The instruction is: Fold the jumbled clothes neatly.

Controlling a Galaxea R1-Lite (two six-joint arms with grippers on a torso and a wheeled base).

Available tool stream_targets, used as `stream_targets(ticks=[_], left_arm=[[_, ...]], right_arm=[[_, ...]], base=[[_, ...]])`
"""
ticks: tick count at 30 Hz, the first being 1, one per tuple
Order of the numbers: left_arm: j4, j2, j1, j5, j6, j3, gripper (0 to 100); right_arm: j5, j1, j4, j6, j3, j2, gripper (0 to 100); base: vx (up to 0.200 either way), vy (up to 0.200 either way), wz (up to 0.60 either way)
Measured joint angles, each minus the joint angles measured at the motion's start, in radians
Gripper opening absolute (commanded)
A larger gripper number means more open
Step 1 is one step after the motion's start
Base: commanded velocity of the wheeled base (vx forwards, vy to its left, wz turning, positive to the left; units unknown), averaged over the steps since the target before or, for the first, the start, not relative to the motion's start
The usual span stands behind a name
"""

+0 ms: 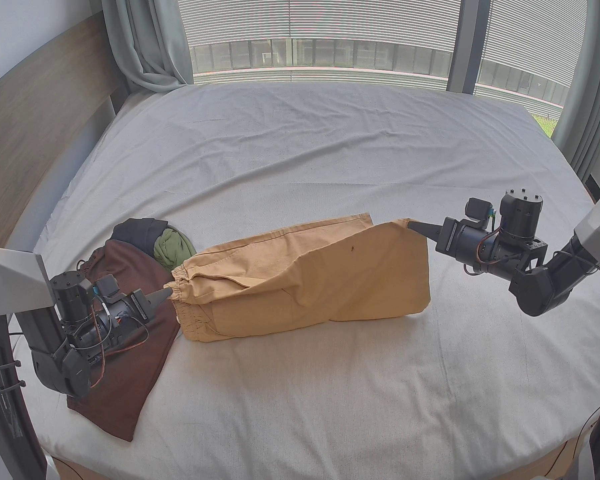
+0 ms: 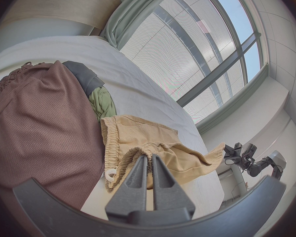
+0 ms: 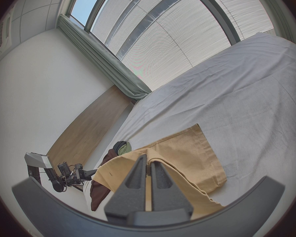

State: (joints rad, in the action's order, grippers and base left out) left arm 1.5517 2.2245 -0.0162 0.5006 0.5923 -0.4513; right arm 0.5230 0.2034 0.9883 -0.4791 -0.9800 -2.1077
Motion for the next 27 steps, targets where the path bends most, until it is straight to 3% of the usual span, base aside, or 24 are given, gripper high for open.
stream_targets(ticks=[27], left_arm=[[0.000,0.026,-0.010,-0.028,0.003,-0.046,0]], right_arm=[[0.000,0.003,-0.169,0.014,-0.262,-0.085,0]], base=[[0.000,0.000,0.00]])
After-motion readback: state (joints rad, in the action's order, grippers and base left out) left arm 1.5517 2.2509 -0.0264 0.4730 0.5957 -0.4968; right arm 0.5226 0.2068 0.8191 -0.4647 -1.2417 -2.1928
